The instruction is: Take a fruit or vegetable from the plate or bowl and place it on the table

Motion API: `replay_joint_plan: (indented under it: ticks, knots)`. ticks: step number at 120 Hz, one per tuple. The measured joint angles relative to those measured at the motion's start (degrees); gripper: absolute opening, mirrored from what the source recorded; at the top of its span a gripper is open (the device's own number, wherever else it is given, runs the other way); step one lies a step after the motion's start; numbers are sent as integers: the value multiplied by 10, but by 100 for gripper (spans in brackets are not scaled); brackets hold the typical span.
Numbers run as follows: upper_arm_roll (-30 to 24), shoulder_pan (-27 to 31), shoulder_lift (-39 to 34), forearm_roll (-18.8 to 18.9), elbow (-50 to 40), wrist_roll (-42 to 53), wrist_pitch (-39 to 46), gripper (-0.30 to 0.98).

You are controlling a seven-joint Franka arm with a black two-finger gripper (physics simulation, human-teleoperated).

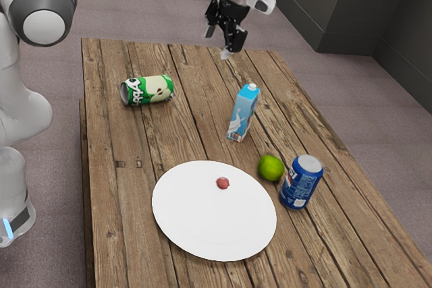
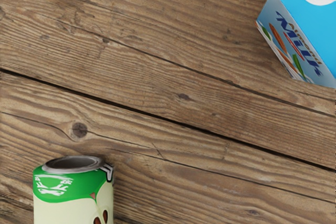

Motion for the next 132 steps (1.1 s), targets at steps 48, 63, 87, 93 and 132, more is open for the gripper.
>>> replay_joint_plan:
  ticks: [48, 63, 87, 93, 132]
  knots:
    - [-17, 13, -11, -39, 136, -25, -5, 69]
    - [-82, 10, -14, -82, 136, -44, -30, 69]
    - [-98, 2, 7, -116, -4, -69, 15, 69]
    - [-98, 3, 7, -120, -36, -74, 34, 69]
    - [-99, -42, 4, -137, -160, -99, 159, 68]
